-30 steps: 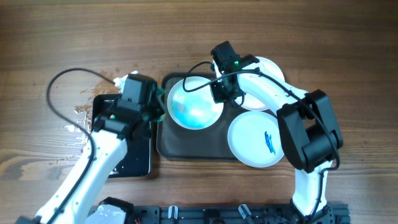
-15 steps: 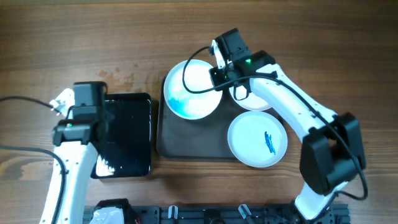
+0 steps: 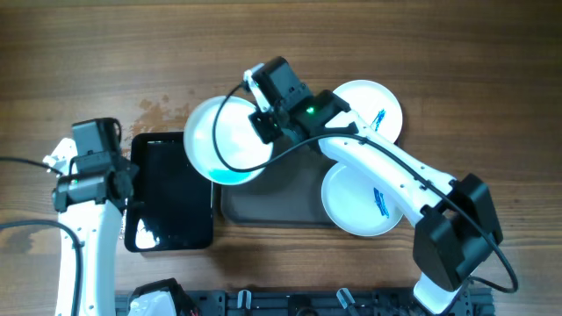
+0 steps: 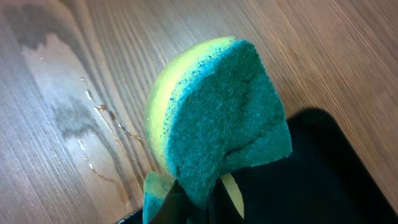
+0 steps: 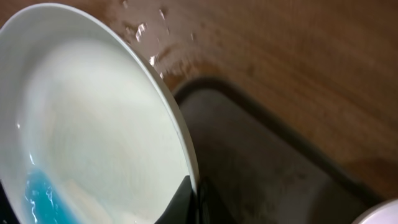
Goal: Clean dirty plates on tray and stack at the side
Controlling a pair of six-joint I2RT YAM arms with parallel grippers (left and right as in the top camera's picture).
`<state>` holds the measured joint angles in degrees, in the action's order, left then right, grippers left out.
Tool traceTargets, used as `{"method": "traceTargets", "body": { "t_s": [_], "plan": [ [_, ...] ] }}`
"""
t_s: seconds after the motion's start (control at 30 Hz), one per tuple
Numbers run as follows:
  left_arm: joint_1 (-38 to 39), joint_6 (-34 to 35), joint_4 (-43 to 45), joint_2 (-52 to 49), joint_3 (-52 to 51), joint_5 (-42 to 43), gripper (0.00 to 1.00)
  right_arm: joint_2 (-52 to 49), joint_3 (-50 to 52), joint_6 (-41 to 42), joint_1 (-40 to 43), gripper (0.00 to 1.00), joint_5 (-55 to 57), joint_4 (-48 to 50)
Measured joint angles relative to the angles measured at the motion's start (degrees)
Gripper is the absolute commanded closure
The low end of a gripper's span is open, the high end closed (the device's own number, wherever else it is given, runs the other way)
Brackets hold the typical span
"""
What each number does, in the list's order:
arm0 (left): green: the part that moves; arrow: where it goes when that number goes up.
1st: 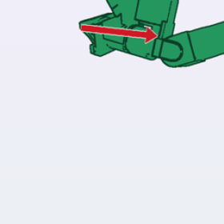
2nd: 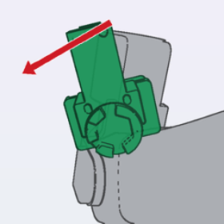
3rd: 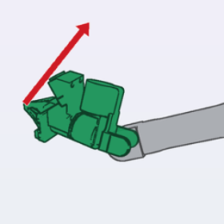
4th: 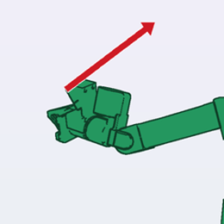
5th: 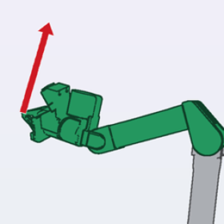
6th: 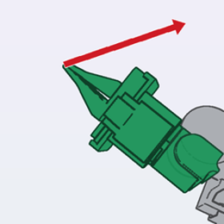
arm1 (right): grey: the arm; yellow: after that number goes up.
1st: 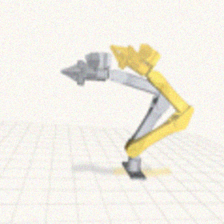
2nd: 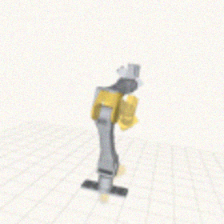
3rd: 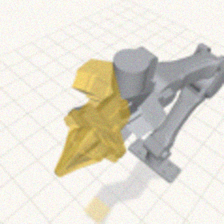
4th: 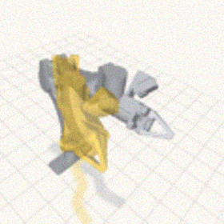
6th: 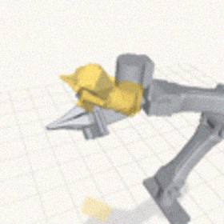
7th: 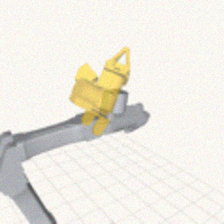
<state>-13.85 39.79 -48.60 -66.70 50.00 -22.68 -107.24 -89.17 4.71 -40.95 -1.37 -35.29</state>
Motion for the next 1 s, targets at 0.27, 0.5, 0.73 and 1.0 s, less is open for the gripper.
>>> {"method": "traceTargets", "body": {
  "t_s": [0.27, 0.5, 0.73, 1.0],
  "plan": [
    [-14.9, -0.1, 1.2, 0.0, 0.0, 3.7, 0.96, 0.0, -5.5, -1.4, -1.9, 0.96, 0.1, 7.8],
    [-26.7, -2.0, 1.2, 0.0, 0.0, 11.7, 0.96, -2.2, -5.5, -1.5, -8.1, 0.96, 0.2, 15.5],
    [-28.1, -2.7, 1.0, 0.0, 0.0, 15.1, 0.96, -9.6, -5.5, -2.7, -13.3, 0.96, 5.1, 19.0],
    [-28.1, -2.7, 1.0, 0.0, 0.0, 16.0, 0.96, -11.5, -5.5, -8.8, -18.9, 0.96, 23.2, 26.5]
  ]
}}
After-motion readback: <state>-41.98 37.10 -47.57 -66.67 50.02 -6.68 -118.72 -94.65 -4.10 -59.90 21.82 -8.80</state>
